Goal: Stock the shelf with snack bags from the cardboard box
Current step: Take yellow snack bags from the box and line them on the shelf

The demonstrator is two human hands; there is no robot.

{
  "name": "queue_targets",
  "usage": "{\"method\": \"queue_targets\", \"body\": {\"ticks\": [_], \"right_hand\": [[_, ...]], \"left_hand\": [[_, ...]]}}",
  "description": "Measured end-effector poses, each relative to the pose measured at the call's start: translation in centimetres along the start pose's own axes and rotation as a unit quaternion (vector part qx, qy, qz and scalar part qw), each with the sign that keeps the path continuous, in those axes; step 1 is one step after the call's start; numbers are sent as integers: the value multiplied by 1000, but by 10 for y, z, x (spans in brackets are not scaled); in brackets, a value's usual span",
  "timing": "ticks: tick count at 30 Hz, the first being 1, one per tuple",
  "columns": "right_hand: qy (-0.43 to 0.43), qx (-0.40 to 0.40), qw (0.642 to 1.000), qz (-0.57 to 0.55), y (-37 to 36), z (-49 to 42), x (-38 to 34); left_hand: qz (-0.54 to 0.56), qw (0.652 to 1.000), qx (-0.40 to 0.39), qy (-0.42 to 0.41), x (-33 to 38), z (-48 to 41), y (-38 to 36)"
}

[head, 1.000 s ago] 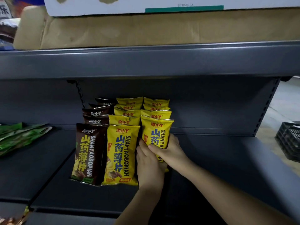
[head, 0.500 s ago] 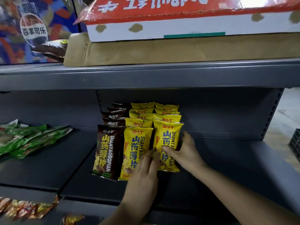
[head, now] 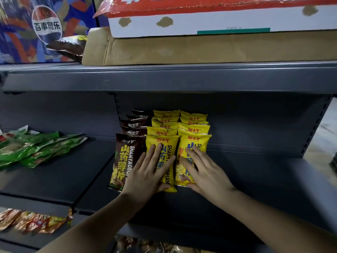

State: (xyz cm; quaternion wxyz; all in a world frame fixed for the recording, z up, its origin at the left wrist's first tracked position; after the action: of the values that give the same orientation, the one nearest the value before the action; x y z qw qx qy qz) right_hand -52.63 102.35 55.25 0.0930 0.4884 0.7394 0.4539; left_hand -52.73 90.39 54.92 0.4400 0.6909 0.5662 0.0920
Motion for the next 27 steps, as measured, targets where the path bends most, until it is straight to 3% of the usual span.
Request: {"method": "queue_targets", "body": {"ticks": [14, 18, 24, 27], "right_hand": [[-30, -25, 999, -29, -1, -1, -1], [-36, -46, 998, -26, 4, -2, -2], [-42, 0, 997, -65, 38, 3, -7], [-66, -41, 992, -97, 52, 22, -11]], "left_hand": [[-5, 1000, 17, 11, 4, 1, 7], [37, 998, 0, 43, 7, -1, 16], [109, 989, 5, 102, 32, -3, 53], [140, 984, 36, 109, 60, 4, 82]]}}
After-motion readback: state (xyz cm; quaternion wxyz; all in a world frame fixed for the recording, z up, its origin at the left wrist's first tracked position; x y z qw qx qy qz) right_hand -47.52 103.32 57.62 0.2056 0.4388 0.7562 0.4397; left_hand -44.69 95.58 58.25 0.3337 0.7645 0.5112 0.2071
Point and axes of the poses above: each hand's wrist, its own z-axis away from the middle knuckle, its own y-axis out of the back of the hand, x = y × z, the point moved 10 cm from there along -z, towards the middle knuckle, and after that the axes turned 5 degrees about x, right-handed, at the moved point
